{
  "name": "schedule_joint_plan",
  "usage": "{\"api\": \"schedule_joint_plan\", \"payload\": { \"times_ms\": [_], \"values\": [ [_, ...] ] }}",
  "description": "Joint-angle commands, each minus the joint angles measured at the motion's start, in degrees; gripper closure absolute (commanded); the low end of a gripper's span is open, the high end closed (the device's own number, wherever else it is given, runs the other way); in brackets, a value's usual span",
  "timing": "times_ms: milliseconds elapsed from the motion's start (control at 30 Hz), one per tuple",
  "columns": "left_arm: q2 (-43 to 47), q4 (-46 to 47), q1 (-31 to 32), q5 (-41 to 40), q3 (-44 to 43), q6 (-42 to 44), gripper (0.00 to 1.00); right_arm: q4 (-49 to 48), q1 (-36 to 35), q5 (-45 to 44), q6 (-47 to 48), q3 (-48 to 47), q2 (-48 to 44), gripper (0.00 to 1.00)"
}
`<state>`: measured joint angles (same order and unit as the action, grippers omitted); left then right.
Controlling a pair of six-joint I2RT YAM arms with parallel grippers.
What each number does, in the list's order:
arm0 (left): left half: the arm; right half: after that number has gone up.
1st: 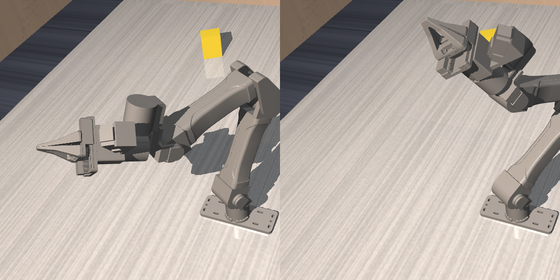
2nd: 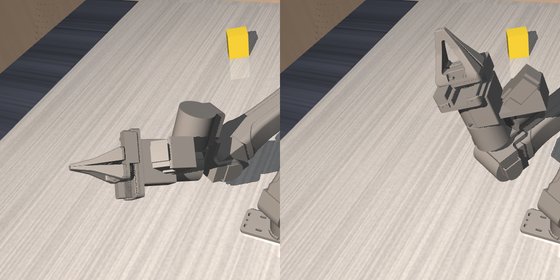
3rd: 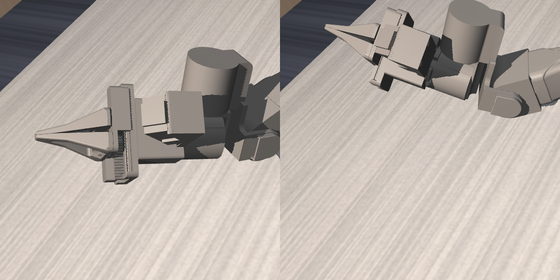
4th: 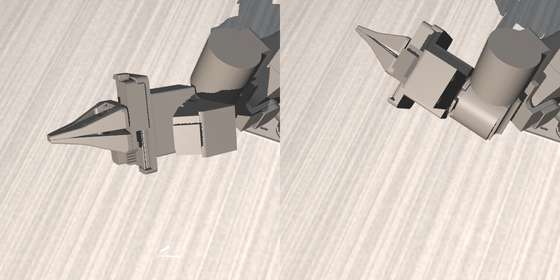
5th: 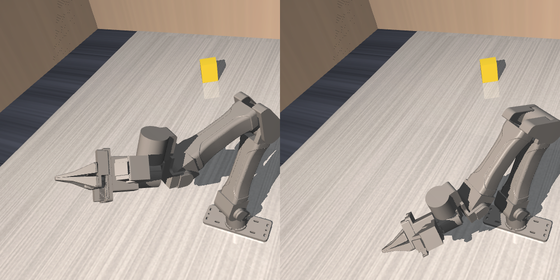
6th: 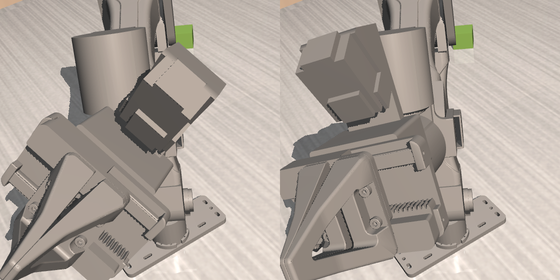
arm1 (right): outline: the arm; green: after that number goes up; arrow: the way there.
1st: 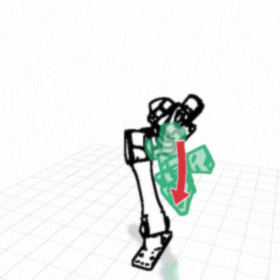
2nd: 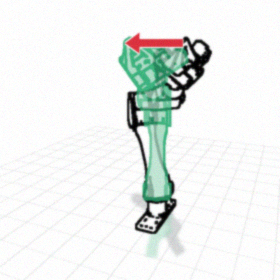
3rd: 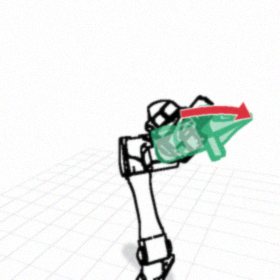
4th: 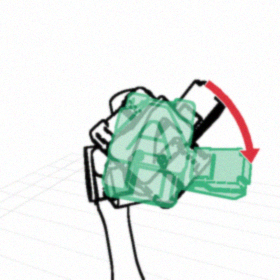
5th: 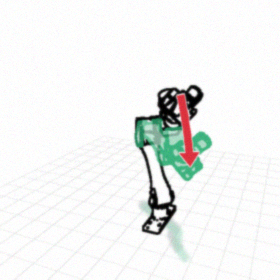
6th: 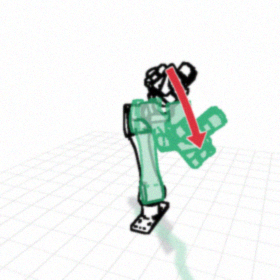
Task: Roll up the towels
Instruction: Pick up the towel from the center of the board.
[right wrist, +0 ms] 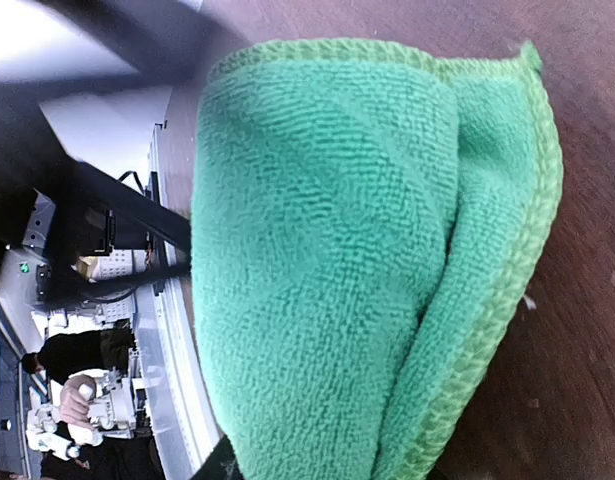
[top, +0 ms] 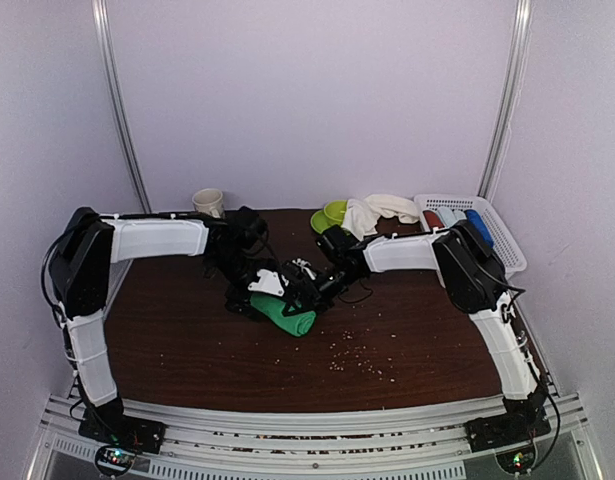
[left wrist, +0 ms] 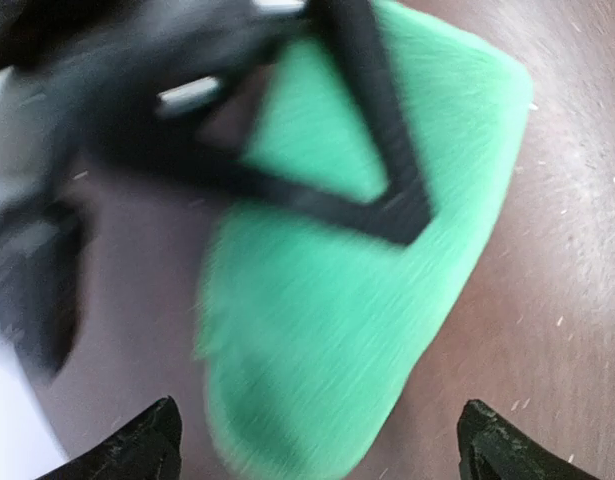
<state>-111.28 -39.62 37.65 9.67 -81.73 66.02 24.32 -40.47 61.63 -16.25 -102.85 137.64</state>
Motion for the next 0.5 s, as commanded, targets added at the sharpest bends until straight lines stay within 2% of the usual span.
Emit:
{"api": "schedule_joint_plan", "payload": {
  "times_ms": [0,133,300,467],
  "values": [
    [10.64,5.66,-4.05,0.96,1.11,-5.95,0.02,-1.07,1.48,-4.29,-0.33,1.40,-7.84,1.00],
    [17.81,12.64,-7.21,-1.26,6.22,-13.05,0.02,1.38,4.14,-11.15,0.38,2.37,-14.02,1.00],
    [20.34,14.16,-12.50,-2.93,11.28,-20.81,0.02,5.01,8.95,-22.56,1.25,4.63,-23.06,1.00],
    [23.62,16.42,-16.25,-2.29,18.52,-23.75,0.02,3.06,15.92,-31.42,-0.63,11.91,-35.27,1.00]
  ]
}}
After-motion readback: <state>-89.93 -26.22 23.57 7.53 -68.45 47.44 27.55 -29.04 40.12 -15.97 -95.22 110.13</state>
